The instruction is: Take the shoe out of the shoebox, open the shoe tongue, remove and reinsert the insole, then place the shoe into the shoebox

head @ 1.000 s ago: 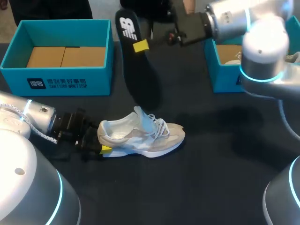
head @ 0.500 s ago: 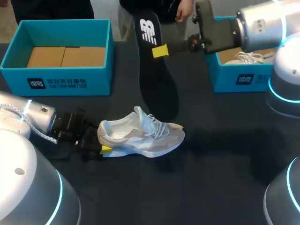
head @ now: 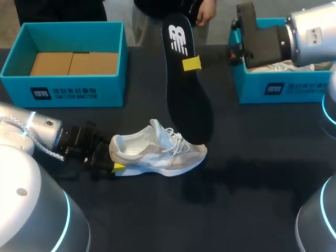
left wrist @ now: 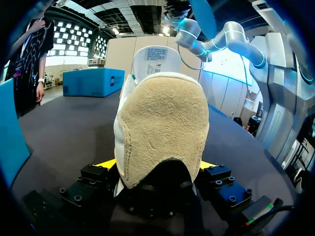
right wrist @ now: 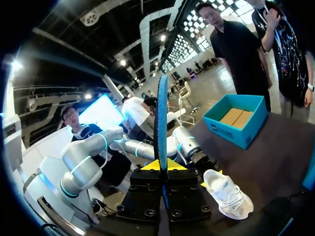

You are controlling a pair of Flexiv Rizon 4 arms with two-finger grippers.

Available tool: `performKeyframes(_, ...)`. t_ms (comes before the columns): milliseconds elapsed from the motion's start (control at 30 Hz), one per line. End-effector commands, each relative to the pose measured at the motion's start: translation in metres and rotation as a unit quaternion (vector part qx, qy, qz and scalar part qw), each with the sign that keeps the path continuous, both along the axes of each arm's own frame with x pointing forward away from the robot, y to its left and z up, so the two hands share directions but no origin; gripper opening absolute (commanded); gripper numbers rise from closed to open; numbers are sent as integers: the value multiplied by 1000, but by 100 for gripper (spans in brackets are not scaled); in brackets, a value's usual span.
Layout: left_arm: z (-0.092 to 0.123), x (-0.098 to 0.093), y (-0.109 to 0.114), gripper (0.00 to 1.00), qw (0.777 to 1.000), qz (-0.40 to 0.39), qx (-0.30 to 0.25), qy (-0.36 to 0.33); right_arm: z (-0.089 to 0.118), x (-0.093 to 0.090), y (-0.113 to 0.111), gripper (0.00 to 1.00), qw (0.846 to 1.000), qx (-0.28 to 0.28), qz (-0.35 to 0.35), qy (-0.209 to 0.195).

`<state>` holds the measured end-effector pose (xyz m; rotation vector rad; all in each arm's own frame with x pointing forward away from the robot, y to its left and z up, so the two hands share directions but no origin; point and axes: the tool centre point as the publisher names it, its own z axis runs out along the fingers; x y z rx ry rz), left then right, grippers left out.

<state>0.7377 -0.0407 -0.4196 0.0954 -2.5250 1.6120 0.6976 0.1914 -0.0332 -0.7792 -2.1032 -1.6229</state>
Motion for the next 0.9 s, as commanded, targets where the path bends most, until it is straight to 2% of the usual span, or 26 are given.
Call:
performKeyframes(33,-2,0,0,0,1000,0,0,0,3,-16,-9,0,1000,-6,-18,-4)
performKeyframes(267,-2,0,0,0,1000,0,0,0,11,-35,-14,0,1000,-12,-12,-8)
performKeyframes(333,-2,0,0,0,1000,0,0,0,15,-41,-14,0,1000,7,-3,-21)
performKeyframes(567,-2,0,0,0,1000,0,0,0,24,-59,-19,0,1000,12,11,-26)
performKeyframes(900,-2,0,0,0,1000,0,0,0,26,-72,-23,0,999,19,32,-33)
